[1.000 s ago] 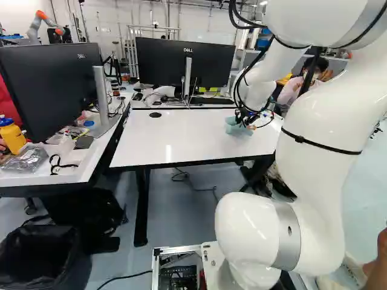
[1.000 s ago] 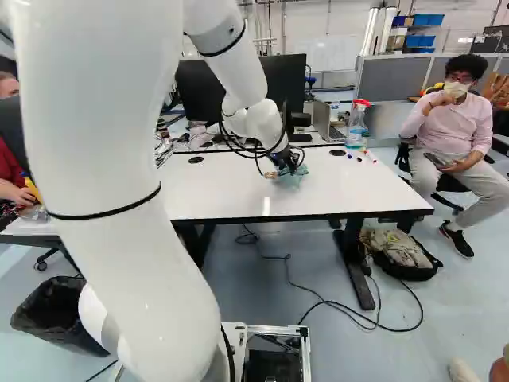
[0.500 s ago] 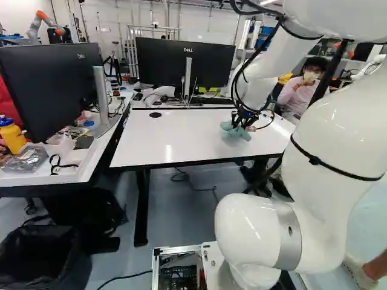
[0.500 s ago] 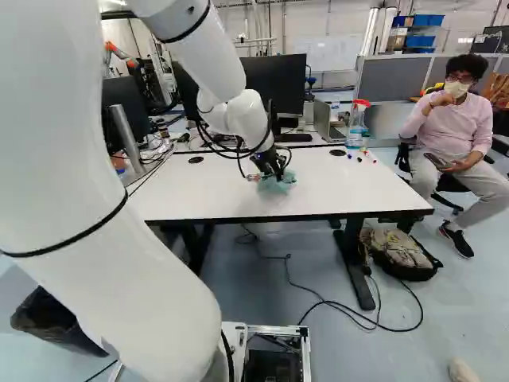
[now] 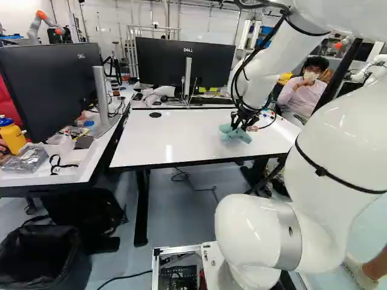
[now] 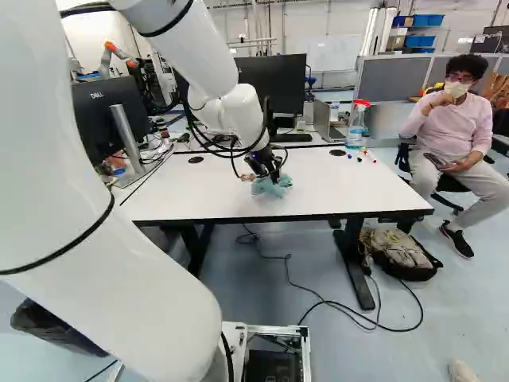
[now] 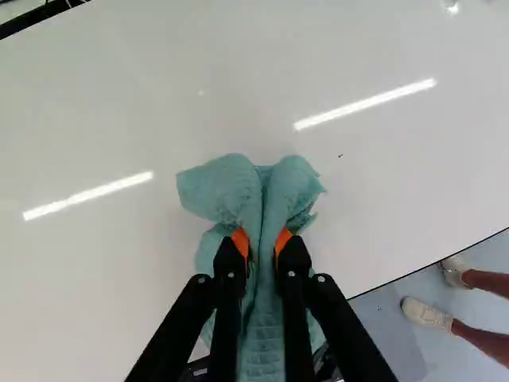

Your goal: Clean the table with the green towel

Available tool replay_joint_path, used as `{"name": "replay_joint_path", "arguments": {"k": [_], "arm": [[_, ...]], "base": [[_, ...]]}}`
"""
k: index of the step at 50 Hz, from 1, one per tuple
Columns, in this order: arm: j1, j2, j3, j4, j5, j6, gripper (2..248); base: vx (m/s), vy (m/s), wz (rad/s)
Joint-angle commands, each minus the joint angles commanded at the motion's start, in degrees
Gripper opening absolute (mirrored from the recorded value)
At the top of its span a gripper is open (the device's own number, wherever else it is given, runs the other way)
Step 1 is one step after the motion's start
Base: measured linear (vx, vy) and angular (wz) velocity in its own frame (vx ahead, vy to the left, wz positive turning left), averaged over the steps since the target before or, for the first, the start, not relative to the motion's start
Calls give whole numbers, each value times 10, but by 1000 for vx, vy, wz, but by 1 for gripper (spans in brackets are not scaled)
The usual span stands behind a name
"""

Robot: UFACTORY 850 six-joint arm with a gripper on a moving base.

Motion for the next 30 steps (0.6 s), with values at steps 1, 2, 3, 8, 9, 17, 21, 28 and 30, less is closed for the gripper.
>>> {"name": "replay_joint_path", "arguments": {"k": [1,2,3,8,9,17,21,28,30], "arm": [[0,0,0,0,0,0,54],[0,0,0,0,0,0,54],[0,0,0,0,0,0,54],[0,0,0,0,0,0,54],[0,0,0,0,0,0,54],[0,0,0,0,0,0,54],[-2,-1,-1,0,2,0,54],[-11,-5,-5,0,16,0,54],[-14,-7,-7,0,20,0,54]], "base": [[0,0,0],[0,0,0],[0,0,0],[0,0,0],[0,0,0],[0,0,0],[0,0,0],[0,0,0],[0,0,0]]}}
